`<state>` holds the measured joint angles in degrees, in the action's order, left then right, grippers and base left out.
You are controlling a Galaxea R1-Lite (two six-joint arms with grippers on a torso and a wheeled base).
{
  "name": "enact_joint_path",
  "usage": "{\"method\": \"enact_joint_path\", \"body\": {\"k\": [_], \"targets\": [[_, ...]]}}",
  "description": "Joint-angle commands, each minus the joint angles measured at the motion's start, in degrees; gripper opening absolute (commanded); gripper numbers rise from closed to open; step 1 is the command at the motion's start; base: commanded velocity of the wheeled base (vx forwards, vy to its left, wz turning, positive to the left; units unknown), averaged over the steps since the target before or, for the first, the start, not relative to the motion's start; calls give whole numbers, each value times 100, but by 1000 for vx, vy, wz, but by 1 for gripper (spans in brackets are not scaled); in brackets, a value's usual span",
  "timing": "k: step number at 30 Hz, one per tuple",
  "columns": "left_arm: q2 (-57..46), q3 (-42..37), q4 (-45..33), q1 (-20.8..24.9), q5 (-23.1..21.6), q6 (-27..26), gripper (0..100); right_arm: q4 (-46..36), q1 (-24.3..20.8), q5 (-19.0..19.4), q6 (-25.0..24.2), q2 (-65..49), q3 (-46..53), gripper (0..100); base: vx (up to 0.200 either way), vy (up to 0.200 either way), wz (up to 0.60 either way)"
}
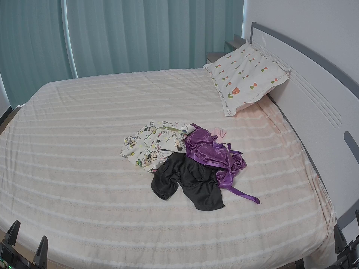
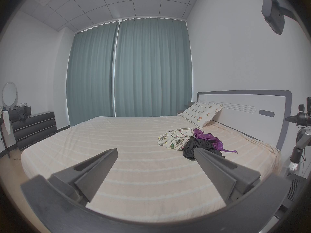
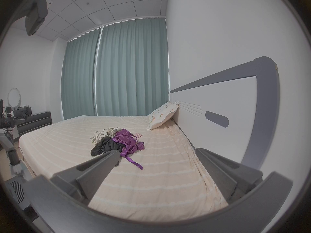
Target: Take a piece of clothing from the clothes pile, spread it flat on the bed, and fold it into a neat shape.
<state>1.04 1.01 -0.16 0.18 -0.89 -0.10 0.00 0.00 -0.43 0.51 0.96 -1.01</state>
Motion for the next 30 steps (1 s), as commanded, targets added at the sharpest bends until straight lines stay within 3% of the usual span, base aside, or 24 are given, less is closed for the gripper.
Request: {"method": "enact_joint_path", "body": {"k": [1, 16, 18, 19, 23, 26, 27, 28, 29, 30], "targets": [[-86, -92, -2, -1, 1, 1, 100, 0, -18, 8, 10, -96, 101, 100, 0, 0, 0], [-86, -92, 7, -1, 1, 1, 100, 35, -44, 60, -34, 62, -119, 100, 0, 0, 0], [-86, -92, -2, -1, 1, 1, 100, 44, -97, 139, -605, 897, -1560, 100, 0, 0, 0], [-86, -92, 7, -1, 1, 1, 100, -26, -97, 183, -737, 1081, -1718, 100, 0, 0, 0], [-86, -92, -2, -1, 1, 1, 100, -343, -105, 1247, -535, 2294, -1665, 100, 0, 0, 0], [-86, -92, 7, -1, 1, 1, 100, -237, -114, 1598, -877, 3006, -1613, 100, 0, 0, 0], [-86, -92, 7, -1, 1, 1, 100, 35, -149, 1844, -1220, 3507, -1665, 100, 0, 0, 0], [-86, -92, 7, -1, 1, 1, 100, 35, -149, 1844, -1220, 3507, -1665, 100, 0, 0, 0], [-86, -92, 7, -1, 1, 1, 100, 413, -352, 2161, -1449, 4052, -1727, 100, 0, 0, 0], [-86, -92, 7, -1, 1, 1, 100, 519, -422, 2222, -1501, 4237, -1745, 100, 0, 0, 0]]}}
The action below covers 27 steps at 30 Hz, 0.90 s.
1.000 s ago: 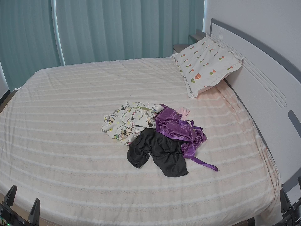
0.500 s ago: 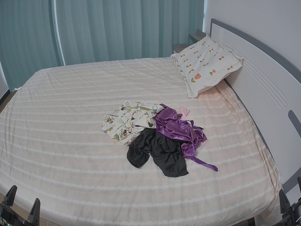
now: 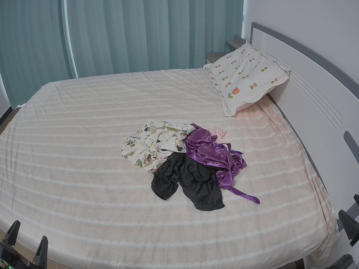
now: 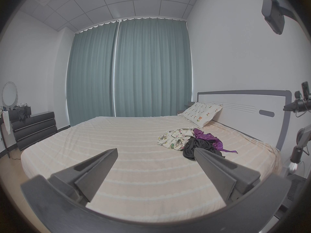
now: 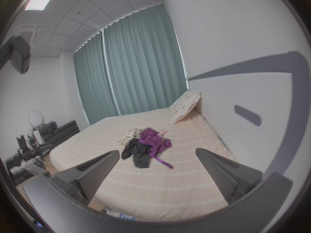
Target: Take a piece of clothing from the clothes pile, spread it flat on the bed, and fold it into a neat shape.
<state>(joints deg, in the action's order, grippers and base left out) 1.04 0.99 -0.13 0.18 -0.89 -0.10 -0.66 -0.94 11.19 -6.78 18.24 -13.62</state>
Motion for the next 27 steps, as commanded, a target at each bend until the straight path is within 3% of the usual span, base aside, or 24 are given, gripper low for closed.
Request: {"method": "enact_joint_path", "body": {"k": [1, 16, 23, 24, 27], "targets": [[-86, -90, -4, -1, 1, 1, 100, 760, -416, 1078, -904, 2826, -493, 100, 0, 0, 0], [-86, -90, -4, -1, 1, 1, 100, 3617, -1312, 1034, -2047, 6930, -546, 100, 0, 0, 0], [-86, -90, 5, -1, 1, 1, 100, 4917, -1646, 630, -2609, 8574, -669, 100, 0, 0, 0], [-86, -90, -4, -1, 1, 1, 100, 5278, -1796, 454, -2864, 9013, -756, 100, 0, 0, 0], [-86, -90, -4, -1, 1, 1, 100, 5418, -1901, 296, -3014, 9268, -853, 100, 0, 0, 0]]}}
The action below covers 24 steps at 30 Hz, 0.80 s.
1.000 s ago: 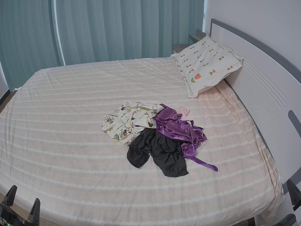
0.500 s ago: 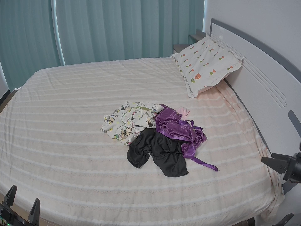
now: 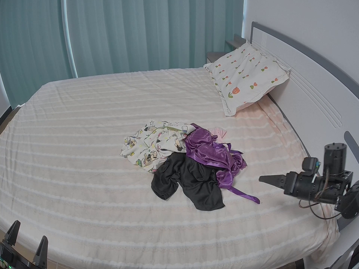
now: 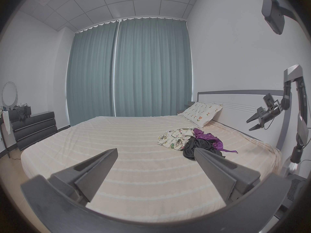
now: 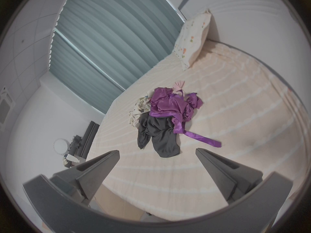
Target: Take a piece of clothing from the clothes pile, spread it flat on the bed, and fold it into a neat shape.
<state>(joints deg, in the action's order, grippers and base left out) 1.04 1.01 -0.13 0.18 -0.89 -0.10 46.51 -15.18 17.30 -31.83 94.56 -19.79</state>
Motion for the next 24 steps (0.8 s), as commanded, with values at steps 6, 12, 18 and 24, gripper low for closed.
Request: {"method": "enact_joint_path", "body": {"k": [6, 12, 18, 24], "targets": [[-86, -92, -4, -1, 1, 1, 100, 966, -785, -851, -860, 2822, -869, 100, 0, 0, 0], [-86, -92, -4, -1, 1, 1, 100, 992, -1031, -1079, -878, 3613, -1537, 100, 0, 0, 0], [-86, -92, 5, -1, 1, 1, 100, 992, -1286, -1651, -992, 4017, -1994, 100, 0, 0, 0], [-86, -92, -4, -1, 1, 1, 100, 904, -1541, -1712, -939, 4228, -2319, 100, 0, 0, 0]]}}
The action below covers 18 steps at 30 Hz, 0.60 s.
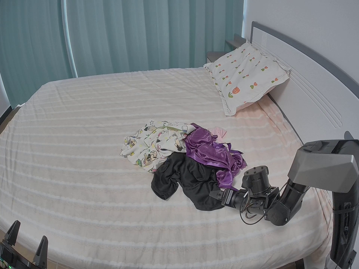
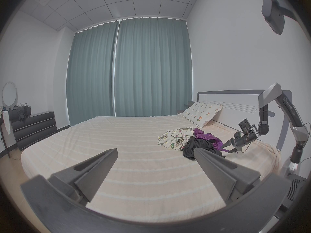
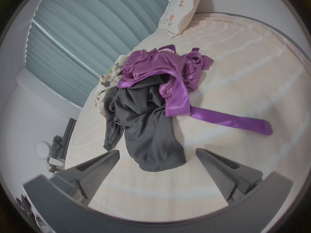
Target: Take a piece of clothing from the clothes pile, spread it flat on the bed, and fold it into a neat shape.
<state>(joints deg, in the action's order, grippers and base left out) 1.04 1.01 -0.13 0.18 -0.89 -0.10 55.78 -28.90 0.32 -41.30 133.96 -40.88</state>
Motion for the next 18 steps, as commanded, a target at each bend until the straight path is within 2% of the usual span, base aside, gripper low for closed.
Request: {"method": "enact_joint_path", "body": {"k": [1, 3, 4, 6, 13, 18], "targets": [[-86, -92, 5, -1, 1, 1, 100, -68, -282, -128, 61, 455, -360, 100, 0, 0, 0], [-86, -92, 5, -1, 1, 1, 100, -76, -318, -172, 96, 517, -395, 100, 0, 0, 0], [-86, -92, -4, -1, 1, 1, 100, -50, -388, -366, 193, 745, -562, 100, 0, 0, 0], [-86, -92, -4, -1, 1, 1, 100, -68, -388, -506, 219, 833, -703, 100, 0, 0, 0], [-86, -92, 5, -1, 1, 1, 100, -76, -397, -524, 316, 886, -826, 100, 0, 0, 0], [-86, -92, 5, -1, 1, 1, 100, -68, -573, -515, 474, 1000, -1063, 100, 0, 0, 0]]}}
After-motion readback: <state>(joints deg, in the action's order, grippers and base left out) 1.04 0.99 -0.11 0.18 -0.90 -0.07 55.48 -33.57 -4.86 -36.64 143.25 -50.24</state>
